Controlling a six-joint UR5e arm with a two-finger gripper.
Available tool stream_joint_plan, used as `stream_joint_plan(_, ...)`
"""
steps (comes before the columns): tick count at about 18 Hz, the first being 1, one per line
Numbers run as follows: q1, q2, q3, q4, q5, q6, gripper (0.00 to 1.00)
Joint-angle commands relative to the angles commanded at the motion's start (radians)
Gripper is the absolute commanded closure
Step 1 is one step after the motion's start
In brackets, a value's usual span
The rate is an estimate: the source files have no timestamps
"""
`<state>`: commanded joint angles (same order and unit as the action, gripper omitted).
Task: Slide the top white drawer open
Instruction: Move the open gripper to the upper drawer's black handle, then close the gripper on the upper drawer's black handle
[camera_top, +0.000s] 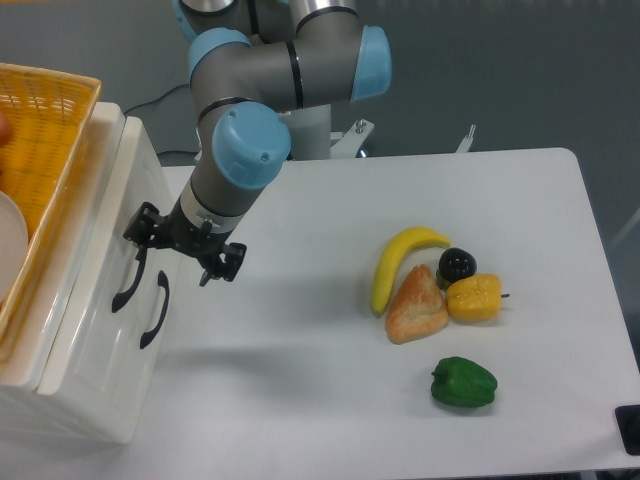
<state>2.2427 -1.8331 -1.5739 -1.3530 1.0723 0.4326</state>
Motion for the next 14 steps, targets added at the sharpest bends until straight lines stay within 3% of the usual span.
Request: stream_joint_plan(14, -0.008, -0.021, 0.005, 0.002, 0.003, -0.003, 0.01)
